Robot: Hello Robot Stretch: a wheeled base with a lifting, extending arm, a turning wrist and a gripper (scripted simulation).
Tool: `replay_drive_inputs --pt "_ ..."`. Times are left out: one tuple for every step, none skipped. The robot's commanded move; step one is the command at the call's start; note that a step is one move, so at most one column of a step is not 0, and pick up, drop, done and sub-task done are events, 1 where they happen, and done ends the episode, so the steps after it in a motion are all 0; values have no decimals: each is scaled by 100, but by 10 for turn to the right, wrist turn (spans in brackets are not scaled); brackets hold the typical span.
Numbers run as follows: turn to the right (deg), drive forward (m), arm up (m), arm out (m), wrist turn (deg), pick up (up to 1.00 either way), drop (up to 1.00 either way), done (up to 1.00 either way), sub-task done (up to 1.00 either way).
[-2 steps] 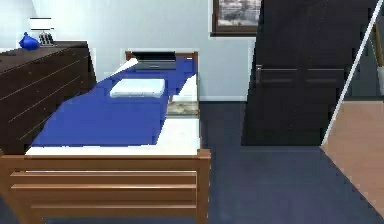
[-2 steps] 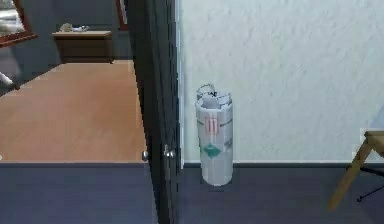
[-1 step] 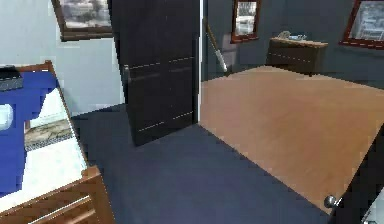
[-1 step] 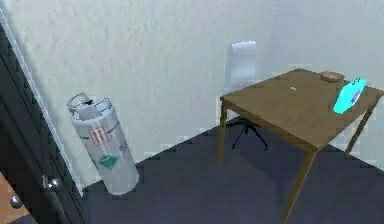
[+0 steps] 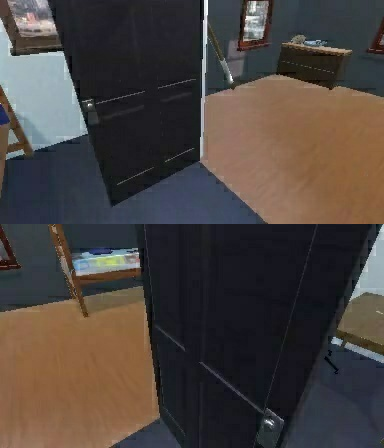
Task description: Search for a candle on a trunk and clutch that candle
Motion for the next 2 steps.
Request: replay_drive_inputs --pt "450 0 0 0 0 0 0 0 0" --pt "90 0 0 0 0 0 0 0 0"
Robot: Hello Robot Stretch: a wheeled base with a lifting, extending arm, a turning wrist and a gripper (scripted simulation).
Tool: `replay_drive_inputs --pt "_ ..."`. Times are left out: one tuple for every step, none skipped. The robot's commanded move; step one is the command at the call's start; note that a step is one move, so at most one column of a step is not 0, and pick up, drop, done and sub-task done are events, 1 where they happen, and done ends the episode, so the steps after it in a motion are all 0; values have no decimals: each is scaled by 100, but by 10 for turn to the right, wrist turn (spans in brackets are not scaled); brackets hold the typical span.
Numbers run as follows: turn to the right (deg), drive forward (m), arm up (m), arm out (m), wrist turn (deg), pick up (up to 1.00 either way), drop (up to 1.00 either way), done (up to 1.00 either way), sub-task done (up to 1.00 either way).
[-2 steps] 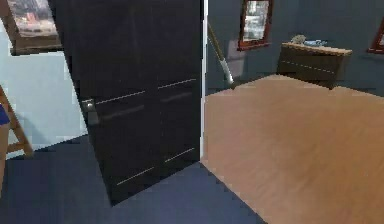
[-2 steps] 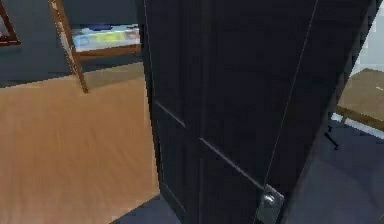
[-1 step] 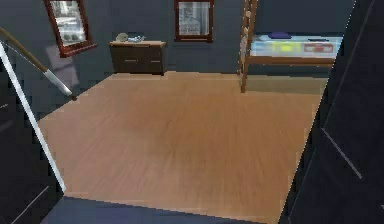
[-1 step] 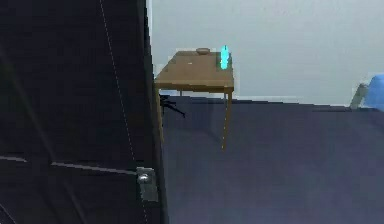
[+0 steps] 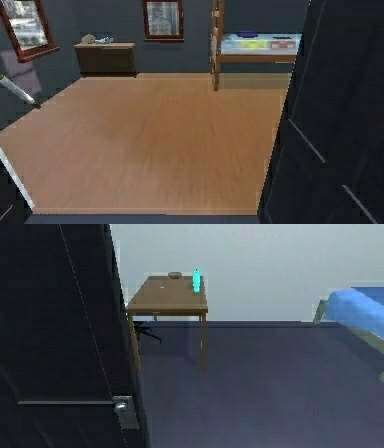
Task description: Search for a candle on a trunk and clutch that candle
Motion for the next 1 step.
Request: replay_drive_inputs --pt "0 15 0 0 0 0 0 0 0"
